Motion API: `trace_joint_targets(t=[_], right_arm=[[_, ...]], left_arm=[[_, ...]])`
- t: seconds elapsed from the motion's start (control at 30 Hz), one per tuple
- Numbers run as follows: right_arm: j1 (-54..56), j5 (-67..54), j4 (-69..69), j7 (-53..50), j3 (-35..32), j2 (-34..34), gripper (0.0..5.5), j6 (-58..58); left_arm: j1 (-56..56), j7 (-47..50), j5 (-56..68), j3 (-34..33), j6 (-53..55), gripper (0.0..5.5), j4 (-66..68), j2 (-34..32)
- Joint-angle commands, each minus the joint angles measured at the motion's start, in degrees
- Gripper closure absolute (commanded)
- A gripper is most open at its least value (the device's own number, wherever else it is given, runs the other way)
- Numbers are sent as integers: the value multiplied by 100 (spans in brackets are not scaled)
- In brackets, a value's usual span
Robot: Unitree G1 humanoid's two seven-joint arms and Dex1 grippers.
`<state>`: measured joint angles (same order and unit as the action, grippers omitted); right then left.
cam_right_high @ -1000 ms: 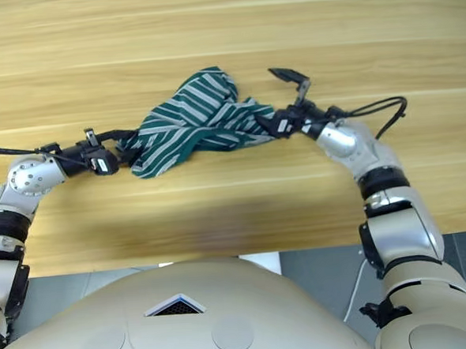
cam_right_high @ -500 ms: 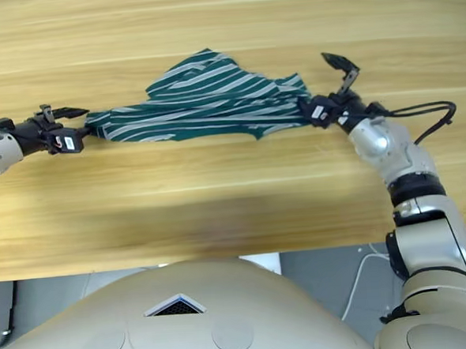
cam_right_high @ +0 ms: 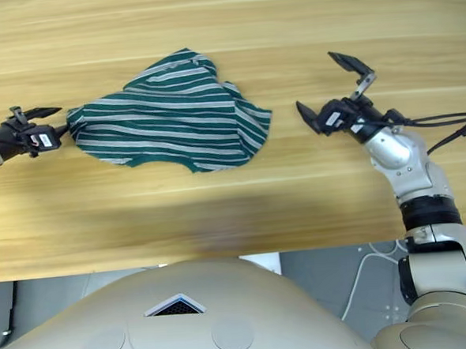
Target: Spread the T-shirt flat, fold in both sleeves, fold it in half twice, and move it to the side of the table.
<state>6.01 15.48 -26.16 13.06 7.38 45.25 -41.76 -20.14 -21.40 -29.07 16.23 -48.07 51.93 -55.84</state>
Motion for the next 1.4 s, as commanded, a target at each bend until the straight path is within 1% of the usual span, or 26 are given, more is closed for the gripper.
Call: trace_joint_targets(t=[0.03,0.23,0.33,0.4,0.47,0.53,0.73,0.93,1.03,1.17,1.23,1.33,1.4], right_arm=[[-111,-136,267,214,-43,-40,12,-165],[-296,-266,614,550,81,-159,12,-514],[-493,-533,1027,768,117,-158,12,-764],[-642,-829,1398,1066,272,-101,12,-871],[-794,-810,1678,1478,597,19,12,-954],[-813,-637,1763,1921,956,126,12,-1007],[-826,-339,1996,2629,1340,250,12,-595],[-603,715,1647,2505,1491,-82,12,415],[-514,1046,1524,2385,1652,-214,12,584],[-399,1287,1400,2315,1900,-408,12,692],[-413,1327,1388,2274,1955,-427,46,710],[-423,1363,1386,2224,2007,-440,116,742],[-427,1353,1392,2189,2036,-440,154,746]], left_arm=[[-49,-188,645,-304,-539,360,-119,-82],[114,-763,2068,-826,-1125,360,-429,-134],[382,-1597,3468,-1046,-1157,360,-923,-168],[892,-2218,4066,-871,-1053,360,-1602,-258],[1556,-2678,3890,-551,-877,360,-2231,-476],[2045,-2778,3545,-472,-651,360,-2729,-568],[2262,-2647,2453,-409,-4,360,-3060,-305],[1961,-1784,772,-301,856,360,-2917,-43],[1882,-1563,389,-184,1054,360,-2914,20],[1874,-1437,184,-85,1185,360,-2942,42],[1918,-1463,188,-36,1192,360,-2956,16],[2068,-1508,268,-18,1128,360,-3057,-53],[2123,-1523,320,-15,1079,390,-3113,-73]])
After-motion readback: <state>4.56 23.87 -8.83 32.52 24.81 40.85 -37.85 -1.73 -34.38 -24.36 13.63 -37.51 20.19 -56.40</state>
